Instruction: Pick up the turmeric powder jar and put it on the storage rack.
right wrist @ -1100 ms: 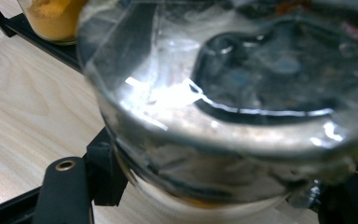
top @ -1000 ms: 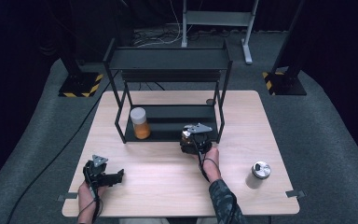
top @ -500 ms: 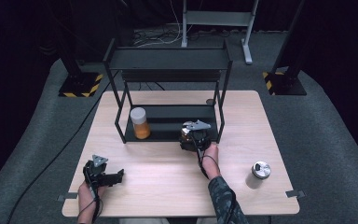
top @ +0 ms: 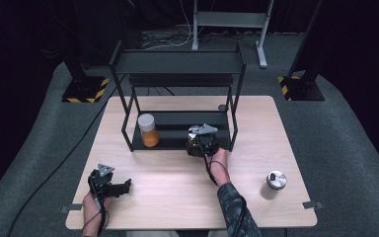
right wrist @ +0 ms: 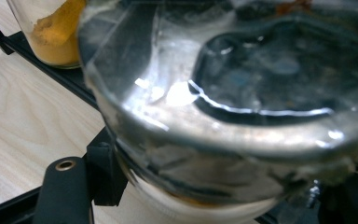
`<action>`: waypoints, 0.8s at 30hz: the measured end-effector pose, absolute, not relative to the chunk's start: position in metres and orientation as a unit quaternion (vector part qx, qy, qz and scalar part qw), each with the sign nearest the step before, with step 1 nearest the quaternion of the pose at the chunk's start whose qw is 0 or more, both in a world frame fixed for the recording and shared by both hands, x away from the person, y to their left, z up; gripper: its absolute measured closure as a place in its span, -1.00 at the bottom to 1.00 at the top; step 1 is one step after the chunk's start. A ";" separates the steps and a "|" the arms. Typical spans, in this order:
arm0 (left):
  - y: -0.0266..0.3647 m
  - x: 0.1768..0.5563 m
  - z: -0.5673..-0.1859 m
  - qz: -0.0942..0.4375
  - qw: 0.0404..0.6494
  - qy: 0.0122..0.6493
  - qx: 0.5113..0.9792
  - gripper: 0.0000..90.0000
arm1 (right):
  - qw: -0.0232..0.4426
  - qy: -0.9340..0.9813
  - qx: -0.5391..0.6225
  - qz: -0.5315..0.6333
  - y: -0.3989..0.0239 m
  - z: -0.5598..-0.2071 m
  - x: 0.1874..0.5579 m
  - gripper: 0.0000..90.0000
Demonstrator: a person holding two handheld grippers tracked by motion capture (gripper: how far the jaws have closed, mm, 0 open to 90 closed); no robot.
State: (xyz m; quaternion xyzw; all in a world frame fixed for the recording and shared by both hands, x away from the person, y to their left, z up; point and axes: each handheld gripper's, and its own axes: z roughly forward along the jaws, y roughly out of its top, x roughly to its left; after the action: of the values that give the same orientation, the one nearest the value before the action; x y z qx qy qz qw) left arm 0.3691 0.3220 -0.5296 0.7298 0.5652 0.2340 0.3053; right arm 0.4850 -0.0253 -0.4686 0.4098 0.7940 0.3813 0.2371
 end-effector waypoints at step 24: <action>0.322 0.369 -0.530 0.234 0.305 0.565 0.730 -0.99 | 0.226 0.795 0.411 0.385 -0.011 -0.466 0.499 -0.33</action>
State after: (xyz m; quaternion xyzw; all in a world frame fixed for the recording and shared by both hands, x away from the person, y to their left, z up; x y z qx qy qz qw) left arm 0.3691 0.3220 -0.5295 0.7299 0.5651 0.2341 0.3051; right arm 0.4985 -0.0108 -0.4656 0.4111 0.7948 0.3850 0.2258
